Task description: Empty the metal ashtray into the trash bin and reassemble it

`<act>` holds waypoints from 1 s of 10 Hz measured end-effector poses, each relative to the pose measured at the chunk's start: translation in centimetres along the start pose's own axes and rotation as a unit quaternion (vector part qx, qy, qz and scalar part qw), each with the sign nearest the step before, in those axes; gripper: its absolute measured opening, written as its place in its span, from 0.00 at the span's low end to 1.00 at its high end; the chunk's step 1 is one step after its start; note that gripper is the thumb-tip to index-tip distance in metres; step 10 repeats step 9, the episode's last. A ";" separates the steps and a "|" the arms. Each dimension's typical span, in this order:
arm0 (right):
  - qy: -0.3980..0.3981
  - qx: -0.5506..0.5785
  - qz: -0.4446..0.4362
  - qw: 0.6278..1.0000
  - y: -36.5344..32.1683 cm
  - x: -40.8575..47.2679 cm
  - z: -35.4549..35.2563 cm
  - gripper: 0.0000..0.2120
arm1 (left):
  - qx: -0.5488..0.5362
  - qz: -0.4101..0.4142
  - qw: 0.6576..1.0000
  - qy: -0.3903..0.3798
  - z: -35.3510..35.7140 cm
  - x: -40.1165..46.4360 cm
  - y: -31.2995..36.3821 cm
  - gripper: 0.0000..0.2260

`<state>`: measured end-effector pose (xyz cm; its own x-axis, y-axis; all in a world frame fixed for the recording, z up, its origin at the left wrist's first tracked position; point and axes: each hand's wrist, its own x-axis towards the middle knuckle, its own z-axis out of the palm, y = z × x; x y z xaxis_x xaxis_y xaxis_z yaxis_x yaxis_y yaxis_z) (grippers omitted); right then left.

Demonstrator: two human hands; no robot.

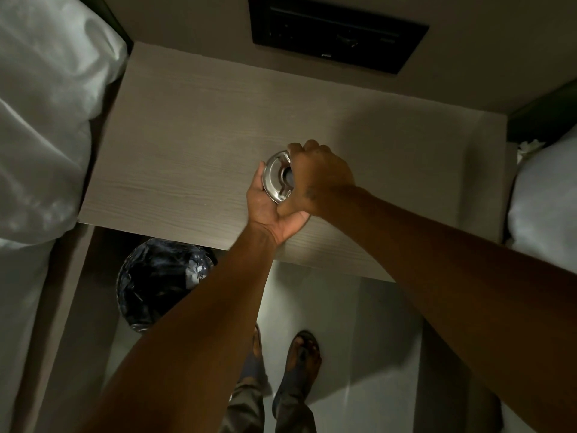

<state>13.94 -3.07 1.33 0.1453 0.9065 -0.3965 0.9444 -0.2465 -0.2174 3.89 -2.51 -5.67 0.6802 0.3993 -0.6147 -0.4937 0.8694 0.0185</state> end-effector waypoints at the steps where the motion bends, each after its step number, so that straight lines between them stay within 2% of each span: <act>1: -0.004 0.022 0.021 1.000 0.1 0.2 0.2 0.51 | 0.016 -0.003 1.000 0.011 0.2 0.0 0.5 0.28; 2: 0.009 0.034 0.034 0.999 0.8 0.2 0.5 0.53 | 0.039 -0.002 0.999 0.025 0.7 -0.1 0.6 0.26; 3: 0.028 0.053 0.058 0.997 2.0 0.2 1.2 0.56 | 0.153 0.062 0.983 0.074 1.6 0.3 1.3 0.23; 4: 0.020 0.049 0.079 0.995 2.8 0.1 1.5 0.57 | 0.227 0.134 0.954 0.143 1.9 0.5 2.6 0.23; 5: 0.017 0.030 0.087 0.996 4.2 0.2 2.3 0.56 | 0.316 0.198 0.908 0.192 1.3 0.8 4.6 0.23; 7: 0.033 0.039 0.073 0.996 4.4 0.2 2.7 0.59 | 0.350 0.213 0.894 0.180 0.7 0.7 4.8 0.17; 8: 0.010 0.072 0.074 0.995 4.7 -0.1 1.7 0.64 | 0.368 0.217 0.884 0.190 1.5 1.1 4.7 0.14; 9: 0.020 0.092 0.093 0.991 5.5 -2.3 0.1 0.63 | 0.464 0.189 0.836 0.223 2.7 -0.7 3.7 0.11; 10: 0.020 0.092 0.093 0.991 5.5 -2.3 0.1 0.63 | 0.464 0.189 0.836 0.223 2.7 -0.7 3.7 0.11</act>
